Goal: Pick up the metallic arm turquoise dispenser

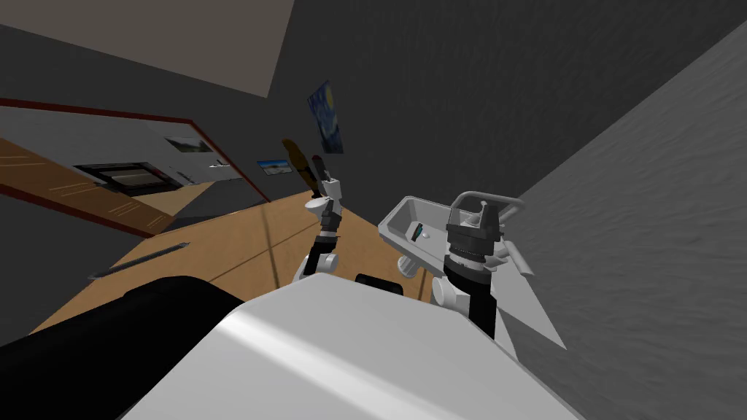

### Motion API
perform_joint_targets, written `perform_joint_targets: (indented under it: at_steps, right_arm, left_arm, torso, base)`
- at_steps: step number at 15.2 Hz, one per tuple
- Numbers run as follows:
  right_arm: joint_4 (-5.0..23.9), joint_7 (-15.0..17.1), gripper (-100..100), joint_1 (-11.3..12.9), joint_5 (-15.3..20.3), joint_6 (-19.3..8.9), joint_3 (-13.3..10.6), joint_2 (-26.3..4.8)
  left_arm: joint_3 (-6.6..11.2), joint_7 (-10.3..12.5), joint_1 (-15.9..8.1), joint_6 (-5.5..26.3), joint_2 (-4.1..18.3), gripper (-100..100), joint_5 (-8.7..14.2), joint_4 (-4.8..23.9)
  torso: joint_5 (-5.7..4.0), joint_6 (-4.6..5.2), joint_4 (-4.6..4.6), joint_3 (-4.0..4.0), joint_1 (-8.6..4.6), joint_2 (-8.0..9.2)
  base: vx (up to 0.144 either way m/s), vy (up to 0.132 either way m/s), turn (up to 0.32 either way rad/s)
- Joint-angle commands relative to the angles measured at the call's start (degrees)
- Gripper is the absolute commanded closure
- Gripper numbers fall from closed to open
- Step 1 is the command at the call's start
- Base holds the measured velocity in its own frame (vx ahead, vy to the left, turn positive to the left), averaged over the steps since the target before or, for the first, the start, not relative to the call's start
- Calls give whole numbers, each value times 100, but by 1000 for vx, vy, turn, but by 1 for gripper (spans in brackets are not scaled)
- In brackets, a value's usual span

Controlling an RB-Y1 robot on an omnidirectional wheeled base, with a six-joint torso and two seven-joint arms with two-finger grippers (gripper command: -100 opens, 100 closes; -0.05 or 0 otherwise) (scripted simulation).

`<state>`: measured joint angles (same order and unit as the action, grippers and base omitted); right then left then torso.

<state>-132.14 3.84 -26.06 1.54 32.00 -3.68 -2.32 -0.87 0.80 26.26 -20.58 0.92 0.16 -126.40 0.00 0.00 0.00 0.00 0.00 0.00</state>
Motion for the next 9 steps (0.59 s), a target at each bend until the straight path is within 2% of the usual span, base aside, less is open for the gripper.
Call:
perform_joint_targets:
  at_steps: [1, 2, 4, 5, 6, 7, 9]
  right_arm:
    - [33, 102, -100, -49, -105, -219, 55, -255]
    - [33, 102, -100, -49, -105, -219, 55, -255]
    - [83, 253, -100, -121, -261, -531, 137, -474]
    - [83, 253, -100, -121, -261, -543, 137, -474]
    - [115, 351, -100, -166, -363, -733, 190, -585]
    - [115, 351, -100, -166, -363, -752, 190, -585]
    - [152, 463, -100, -217, -478, -991, 251, -696]
  left_arm:
    - [0, 0, 0, 0, 0, 0, 0, 0]
    - [0, 0, 1, 0, 0, 0, 0, 0]
    - [0, 0, 1, 0, 0, 0, 0, 0]
    - [0, 0, 1, 0, 0, 0, 0, 0]
    - [0, 0, 1, 0, -1, 0, 0, 0]
    - [0, 0, 1, 0, -1, 0, 0, 0]
    - [0, 0, 1, 0, -1, 0, 0, 0]
  torso:
    - [0, 0, 0, 0, 0, 0]
    - [0, 1, -1, -2, 2, -4]
    - [2, 1, -3, -8, 10, -14]
    - [3, 1, -5, -14, 19, -25]
    - [5, 1, -7, -17, 24, -31]
    - [5, 2, -7, -18, 25, -30]
    - [5, 1, -7, -19, 24, -33]
  base:
    - [19, 16, -62]
    - [35, 27, -68]
    - [67, 52, -69]
    - [85, 73, -72]
    - [69, 64, -93]
    - [66, 57, -60]
    - [74, 57, -63]
